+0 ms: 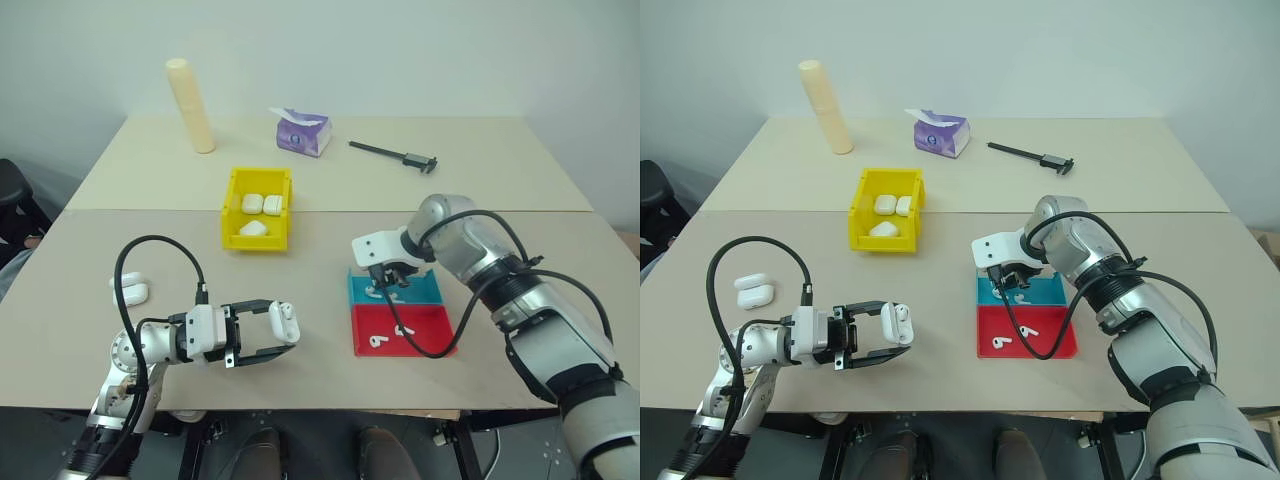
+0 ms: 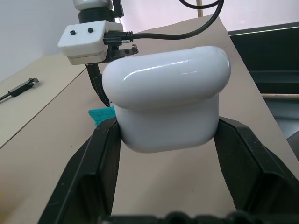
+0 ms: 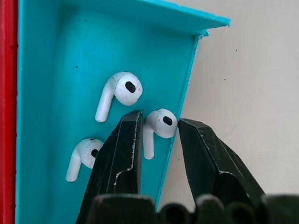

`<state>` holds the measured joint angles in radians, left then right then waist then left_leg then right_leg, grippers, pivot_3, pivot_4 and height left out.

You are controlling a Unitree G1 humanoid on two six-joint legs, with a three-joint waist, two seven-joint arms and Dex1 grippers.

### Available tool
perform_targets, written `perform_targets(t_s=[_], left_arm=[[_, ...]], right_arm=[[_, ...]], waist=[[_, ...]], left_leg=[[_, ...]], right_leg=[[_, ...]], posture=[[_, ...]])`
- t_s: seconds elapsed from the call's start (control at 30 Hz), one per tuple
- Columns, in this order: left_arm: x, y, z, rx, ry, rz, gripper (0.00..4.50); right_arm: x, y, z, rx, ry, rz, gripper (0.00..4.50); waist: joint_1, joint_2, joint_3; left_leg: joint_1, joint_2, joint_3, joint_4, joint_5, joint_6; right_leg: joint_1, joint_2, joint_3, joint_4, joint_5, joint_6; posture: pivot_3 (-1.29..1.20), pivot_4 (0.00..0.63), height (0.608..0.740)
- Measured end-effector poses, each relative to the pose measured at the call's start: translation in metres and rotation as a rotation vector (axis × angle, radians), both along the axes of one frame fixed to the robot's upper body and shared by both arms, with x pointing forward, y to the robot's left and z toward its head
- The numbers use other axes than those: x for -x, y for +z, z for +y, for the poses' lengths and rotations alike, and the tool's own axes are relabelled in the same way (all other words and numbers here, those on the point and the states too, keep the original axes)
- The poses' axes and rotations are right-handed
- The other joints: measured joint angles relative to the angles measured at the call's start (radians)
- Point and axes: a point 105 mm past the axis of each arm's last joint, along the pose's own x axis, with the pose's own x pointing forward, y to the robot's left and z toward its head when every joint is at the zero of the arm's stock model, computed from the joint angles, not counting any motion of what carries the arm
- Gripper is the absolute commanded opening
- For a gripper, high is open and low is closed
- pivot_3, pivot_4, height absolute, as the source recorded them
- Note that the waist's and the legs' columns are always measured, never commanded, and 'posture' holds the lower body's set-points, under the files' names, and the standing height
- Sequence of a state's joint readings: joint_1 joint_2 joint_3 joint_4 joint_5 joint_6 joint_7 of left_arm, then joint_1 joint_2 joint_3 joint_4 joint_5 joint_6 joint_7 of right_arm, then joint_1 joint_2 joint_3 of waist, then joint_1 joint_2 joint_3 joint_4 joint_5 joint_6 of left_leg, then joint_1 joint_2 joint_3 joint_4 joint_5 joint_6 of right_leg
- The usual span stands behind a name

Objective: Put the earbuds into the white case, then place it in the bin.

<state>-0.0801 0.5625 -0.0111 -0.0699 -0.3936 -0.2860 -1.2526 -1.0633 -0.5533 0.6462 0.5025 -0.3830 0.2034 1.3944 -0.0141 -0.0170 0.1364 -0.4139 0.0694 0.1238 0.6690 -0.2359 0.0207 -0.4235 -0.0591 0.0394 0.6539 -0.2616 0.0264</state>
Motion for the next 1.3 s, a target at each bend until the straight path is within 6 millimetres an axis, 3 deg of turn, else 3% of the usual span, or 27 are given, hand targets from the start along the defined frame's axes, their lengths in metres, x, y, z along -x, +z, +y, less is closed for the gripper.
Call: perform_targets(t_s=[0.2,0.33,0.87,1.07,1.23,1.3], left_arm=[[0.0,0.0,0.0,-0.001,-0.002,-0.004,2.75],[0.001,0.0,-0.001,-0.002,-0.006,-0.011,2.75],[0.0,-0.001,-0.001,-0.001,-0.005,-0.012,2.75],[-0.004,0.007,-0.004,0.022,-0.011,-0.032,2.75],[-0.01,0.035,-0.018,0.176,-0.024,-0.026,2.75],[-0.011,0.054,-0.028,0.265,-0.047,-0.017,2.75]], right_arm=[[0.0,0.0,-0.002,-0.002,-0.002,0.0,1.63],[0.0,0.0,-0.003,-0.009,-0.006,0.0,0.78],[0.003,0.003,-0.004,-0.053,-0.018,0.0,0.78],[0.008,0.046,-0.007,-0.234,-0.093,-0.061,0.78],[0.035,0.109,-0.011,-0.62,-0.148,-0.122,0.78],[0.055,0.138,-0.008,-0.867,-0.159,-0.11,0.78]], waist=[[0.0,0.0,0.0],[0.0,0.0,0.0],[0.0,0.0,0.0],[0.002,0.0,0.0],[0.011,0.0,0.0],[0.013,0.0,0.0]], left_leg=[[0.0,0.0,0.0,0.0,0.0,0.0],[0.001,0.0,0.0,0.0,0.0,0.0],[0.0,0.0,0.0,0.0,0.0,0.0],[0.0,0.0,0.0,0.0,0.0,0.0],[-0.001,0.0,-0.002,0.0,0.0,0.0],[-0.001,0.0,-0.005,0.0,0.0,0.0]], right_leg=[[0.0,0.0,0.0,0.0,0.0,0.0],[0.001,0.0,0.0,0.0,0.0,0.0],[0.0,0.0,0.0,0.0,0.0,0.0],[0.0,0.0,0.0,0.0,0.0,0.0],[0.0,0.0,-0.001,-0.001,0.0,0.0],[0.001,0.0,0.0,0.0,0.0,0.0]], posture=[[0.0,0.15,0.74],[0.0,0.15,0.74],[0.0,0.15,0.74],[0.0,0.15,0.74],[0.0,0.15,0.74],[0.0,0.15,0.74]])
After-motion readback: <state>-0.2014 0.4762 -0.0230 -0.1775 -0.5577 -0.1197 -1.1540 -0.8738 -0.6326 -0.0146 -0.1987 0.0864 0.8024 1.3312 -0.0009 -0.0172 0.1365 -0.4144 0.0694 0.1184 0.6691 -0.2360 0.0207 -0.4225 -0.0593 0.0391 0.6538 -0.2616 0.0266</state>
